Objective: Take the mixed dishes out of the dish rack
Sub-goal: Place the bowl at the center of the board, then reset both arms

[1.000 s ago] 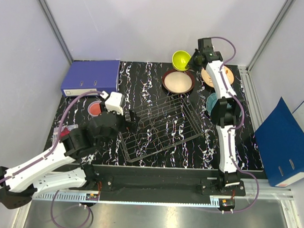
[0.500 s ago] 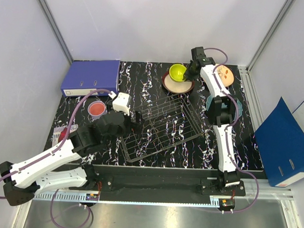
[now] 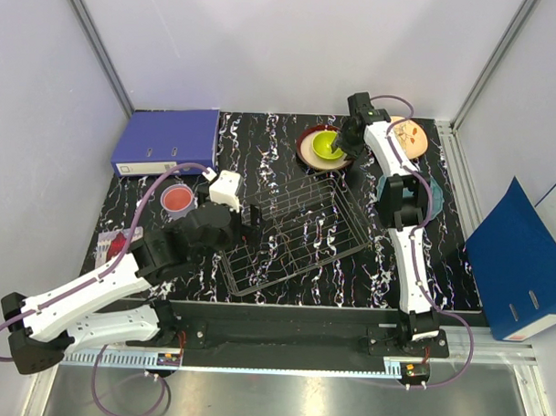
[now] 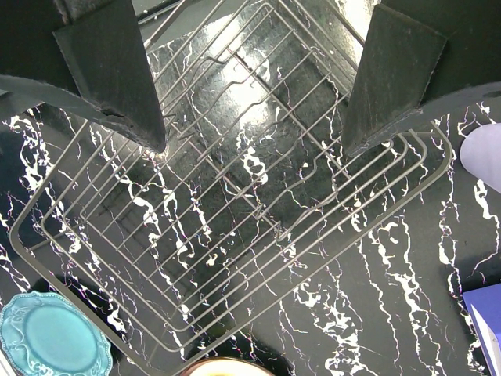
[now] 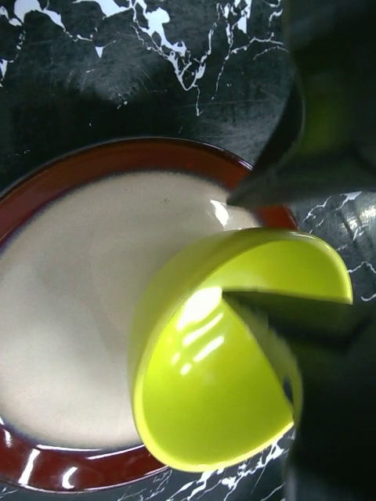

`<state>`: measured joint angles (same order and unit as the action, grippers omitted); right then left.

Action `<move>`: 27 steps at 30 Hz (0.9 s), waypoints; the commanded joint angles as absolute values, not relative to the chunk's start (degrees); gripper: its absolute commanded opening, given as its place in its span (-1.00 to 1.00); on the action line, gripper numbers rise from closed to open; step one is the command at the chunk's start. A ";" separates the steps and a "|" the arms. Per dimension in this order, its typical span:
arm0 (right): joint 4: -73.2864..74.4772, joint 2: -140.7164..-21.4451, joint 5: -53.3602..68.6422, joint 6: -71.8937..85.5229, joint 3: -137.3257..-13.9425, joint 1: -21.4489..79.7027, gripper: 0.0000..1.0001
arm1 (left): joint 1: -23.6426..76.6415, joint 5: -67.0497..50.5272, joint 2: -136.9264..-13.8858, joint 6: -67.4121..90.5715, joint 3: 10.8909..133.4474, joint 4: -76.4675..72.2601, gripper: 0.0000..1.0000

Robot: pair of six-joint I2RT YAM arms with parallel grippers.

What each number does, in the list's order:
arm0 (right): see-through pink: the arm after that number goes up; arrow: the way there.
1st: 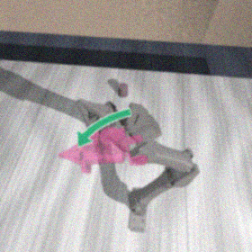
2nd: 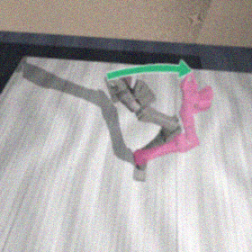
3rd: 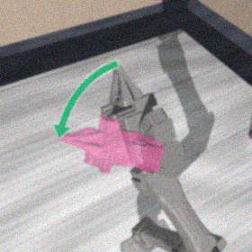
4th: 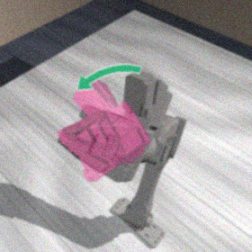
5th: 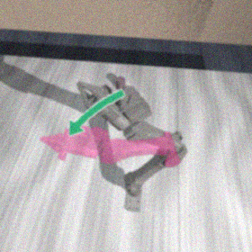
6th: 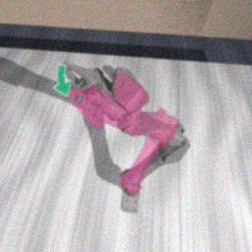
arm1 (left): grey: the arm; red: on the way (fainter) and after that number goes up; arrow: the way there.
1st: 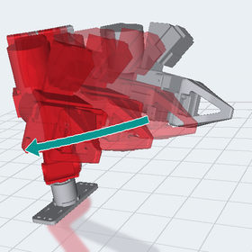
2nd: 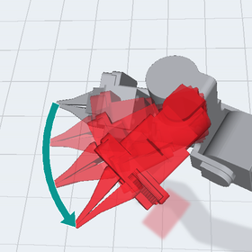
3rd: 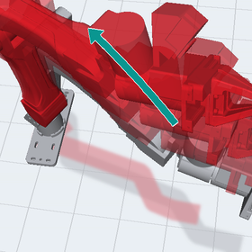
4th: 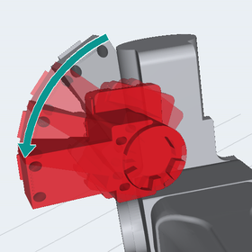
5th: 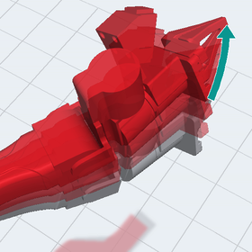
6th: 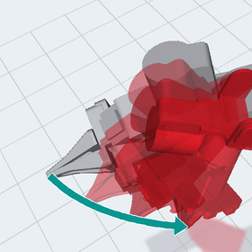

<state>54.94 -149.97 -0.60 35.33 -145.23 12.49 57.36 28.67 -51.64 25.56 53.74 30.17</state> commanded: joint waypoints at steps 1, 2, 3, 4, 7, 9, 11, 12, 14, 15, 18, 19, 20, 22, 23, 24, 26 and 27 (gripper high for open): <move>51.69 -144.41 -1.14 35.24 -143.70 12.83 0.19 | 57.39 28.30 -51.68 26.45 53.09 28.04 0.98; 51.33 -143.62 -1.06 35.51 -143.44 12.83 0.30 | 57.31 28.39 -51.68 26.46 53.09 27.95 0.98; 50.46 -142.74 -1.05 35.59 -143.00 12.92 0.33 | 57.30 28.39 -51.68 26.72 53.09 27.95 0.98; 50.19 -140.91 -1.14 36.12 -142.65 12.83 0.36 | 57.39 28.48 -51.68 26.89 53.09 28.04 0.98; 48.61 -135.64 -1.84 36.74 -141.16 13.01 0.43 | 57.39 29.26 -51.07 27.51 52.74 28.12 0.98; 45.46 -131.94 -2.37 36.91 -137.49 13.36 0.46 | 57.39 29.88 -50.71 28.21 52.47 28.21 0.98; 42.56 -125.01 -4.04 36.74 -133.70 14.23 0.47 | 57.39 30.50 -50.10 28.39 52.03 28.21 0.98; 39.23 -119.67 -4.22 36.74 -129.42 14.67 0.47 | 57.39 30.67 -49.92 28.56 51.94 28.21 0.98; 35.62 -113.67 -5.27 36.13 -124.30 15.73 0.48 | 57.39 31.29 -49.57 28.65 51.86 28.47 0.98; 30.90 -106.51 -5.71 35.60 -117.66 17.65 0.49 | 57.39 31.55 -49.48 29.00 51.86 29.00 0.98; 16.78 -89.82 -11.23 32.80 -97.96 24.57 0.49 | 57.39 33.22 -48.78 29.71 51.68 29.62 0.98; 13.31 -86.00 -13.08 30.00 -92.86 27.57 0.50 | 57.39 33.83 -48.87 30.06 51.68 29.79 0.98; 10.66 -82.48 -15.36 28.58 -84.02 30.38 0.51 | 57.31 34.19 -48.87 30.41 51.59 29.88 0.98; 6.51 -75.43 -22.39 25.16 -76.94 38.99 0.54 | 57.30 33.58 -49.39 30.85 51.85 30.23 0.98; 6.76 -74.02 -24.76 24.35 -71.77 41.46 0.54 | 57.39 33.49 -49.66 30.94 52.03 30.76 0.98; 7.03 -72.00 -29.66 24.00 -69.37 44.44 0.55 | 57.31 33.14 -50.27 31.46 52.47 31.20 0.98; 6.34 -70.58 -34.95 23.38 -62.71 52.96 0.56 | 57.30 32.78 -50.62 31.90 52.73 31.64 0.98; 5.81 -69.62 -39.68 23.03 -60.75 55.78 0.57 | 57.30 32.87 -50.89 32.25 52.91 31.55 0.98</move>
